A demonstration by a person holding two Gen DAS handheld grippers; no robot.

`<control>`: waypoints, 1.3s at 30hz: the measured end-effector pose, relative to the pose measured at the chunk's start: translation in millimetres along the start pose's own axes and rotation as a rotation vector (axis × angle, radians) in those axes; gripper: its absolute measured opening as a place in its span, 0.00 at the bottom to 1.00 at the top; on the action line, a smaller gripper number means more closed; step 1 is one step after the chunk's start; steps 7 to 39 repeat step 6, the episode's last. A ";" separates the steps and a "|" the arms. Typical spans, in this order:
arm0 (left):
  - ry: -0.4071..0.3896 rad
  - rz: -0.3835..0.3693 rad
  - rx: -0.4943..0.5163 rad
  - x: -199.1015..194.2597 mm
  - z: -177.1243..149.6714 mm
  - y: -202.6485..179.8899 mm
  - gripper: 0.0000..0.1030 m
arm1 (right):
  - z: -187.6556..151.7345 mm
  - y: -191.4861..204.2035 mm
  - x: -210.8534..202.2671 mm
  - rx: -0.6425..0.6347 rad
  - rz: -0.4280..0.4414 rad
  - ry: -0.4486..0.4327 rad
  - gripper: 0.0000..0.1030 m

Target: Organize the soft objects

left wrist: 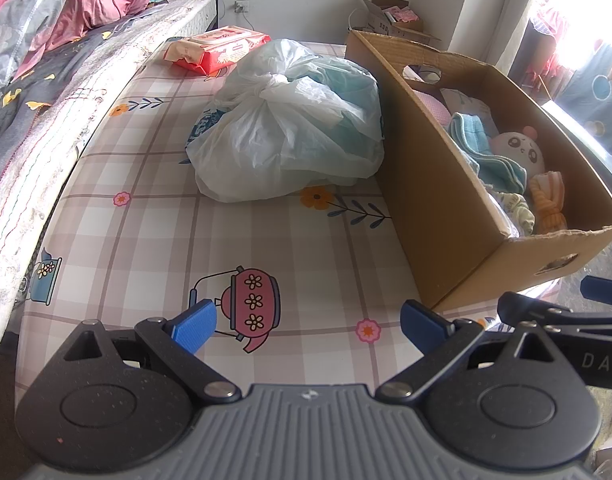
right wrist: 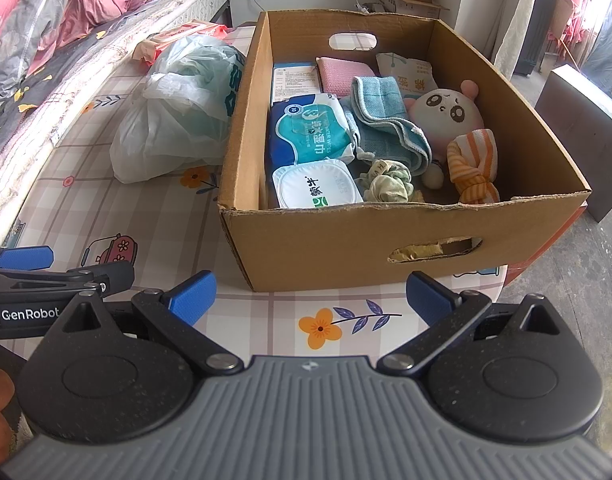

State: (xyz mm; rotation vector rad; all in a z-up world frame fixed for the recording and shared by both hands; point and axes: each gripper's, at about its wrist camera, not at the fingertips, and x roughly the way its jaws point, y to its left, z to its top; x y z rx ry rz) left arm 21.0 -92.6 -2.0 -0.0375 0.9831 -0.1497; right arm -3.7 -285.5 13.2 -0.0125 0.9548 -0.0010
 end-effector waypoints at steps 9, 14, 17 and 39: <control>-0.001 0.001 0.000 -0.2 -0.3 0.4 0.96 | -1.0 0.9 1.1 0.001 0.002 0.001 0.99; -0.001 0.001 0.000 -0.2 -0.3 0.4 0.96 | -1.0 0.9 1.1 0.001 0.002 0.001 0.99; -0.001 0.001 0.000 -0.2 -0.3 0.4 0.96 | -1.0 0.9 1.1 0.001 0.002 0.001 0.99; -0.001 0.001 0.000 -0.2 -0.3 0.4 0.96 | -1.0 0.9 1.1 0.001 0.002 0.001 0.99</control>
